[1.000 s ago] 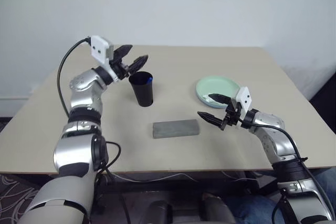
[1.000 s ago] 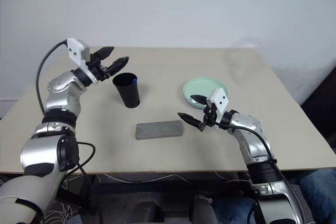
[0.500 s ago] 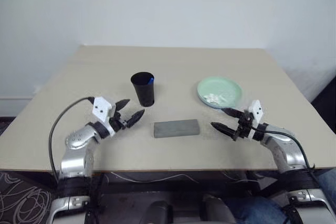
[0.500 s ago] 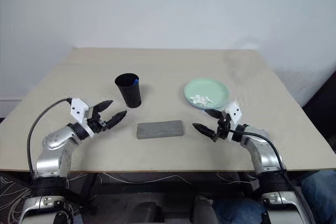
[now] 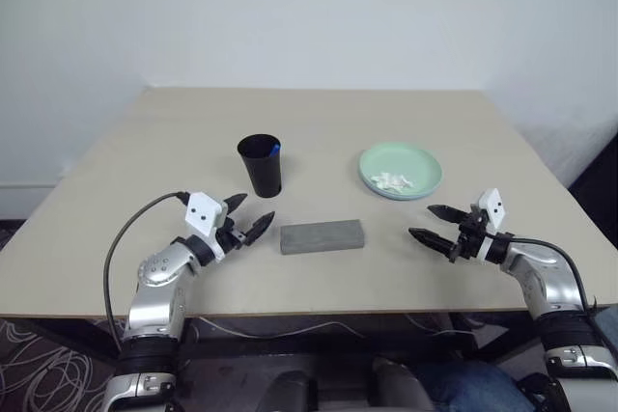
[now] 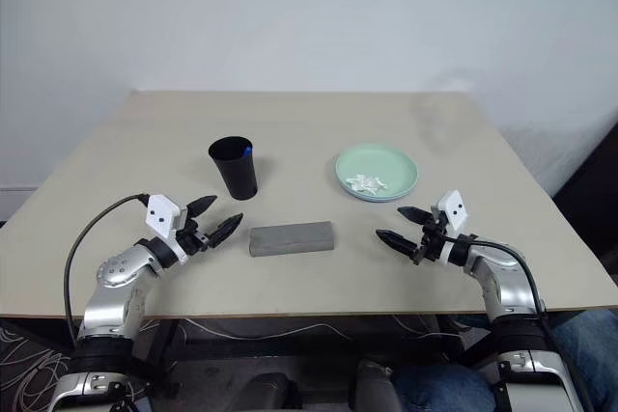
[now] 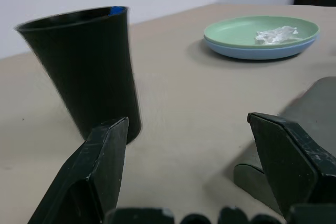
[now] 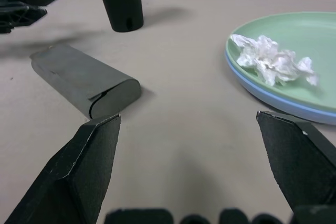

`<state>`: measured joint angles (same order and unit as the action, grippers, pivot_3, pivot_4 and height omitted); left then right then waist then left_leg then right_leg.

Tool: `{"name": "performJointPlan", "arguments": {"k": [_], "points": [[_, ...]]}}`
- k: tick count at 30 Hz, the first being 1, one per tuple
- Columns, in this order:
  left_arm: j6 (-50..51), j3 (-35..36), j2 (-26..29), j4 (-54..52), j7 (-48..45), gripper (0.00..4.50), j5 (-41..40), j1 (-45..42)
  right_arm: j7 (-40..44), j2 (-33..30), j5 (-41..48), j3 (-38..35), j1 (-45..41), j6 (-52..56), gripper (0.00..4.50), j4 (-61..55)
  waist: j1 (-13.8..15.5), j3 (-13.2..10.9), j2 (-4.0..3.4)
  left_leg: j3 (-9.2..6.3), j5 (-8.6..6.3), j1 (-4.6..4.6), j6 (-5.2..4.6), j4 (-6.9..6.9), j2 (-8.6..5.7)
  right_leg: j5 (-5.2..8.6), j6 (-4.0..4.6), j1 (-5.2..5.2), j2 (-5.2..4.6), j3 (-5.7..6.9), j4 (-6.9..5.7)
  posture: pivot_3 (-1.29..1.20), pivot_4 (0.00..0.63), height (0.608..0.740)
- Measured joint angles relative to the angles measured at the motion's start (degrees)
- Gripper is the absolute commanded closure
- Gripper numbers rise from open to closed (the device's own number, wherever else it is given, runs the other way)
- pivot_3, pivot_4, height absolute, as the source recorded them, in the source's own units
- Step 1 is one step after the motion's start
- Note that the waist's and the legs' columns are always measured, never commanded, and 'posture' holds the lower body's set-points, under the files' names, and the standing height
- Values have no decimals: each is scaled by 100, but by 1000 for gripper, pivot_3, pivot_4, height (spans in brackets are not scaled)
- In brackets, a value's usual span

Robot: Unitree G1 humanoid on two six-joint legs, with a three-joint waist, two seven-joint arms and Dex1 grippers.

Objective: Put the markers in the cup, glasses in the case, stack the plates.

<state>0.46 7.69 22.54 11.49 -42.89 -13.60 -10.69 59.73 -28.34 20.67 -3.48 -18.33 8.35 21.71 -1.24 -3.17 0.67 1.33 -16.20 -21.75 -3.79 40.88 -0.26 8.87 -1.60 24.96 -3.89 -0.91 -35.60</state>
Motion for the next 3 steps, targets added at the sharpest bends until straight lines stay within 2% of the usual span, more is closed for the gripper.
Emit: {"name": "performJointPlan", "arguments": {"k": [3], "points": [[5,-5,-3,-10,76,671,-6,41,-23,36,-12,1,3,-9,3,0,2,0,1,1,0,0,1,0,-1,0,0,0,-2,0,2,0,0,721]]}}
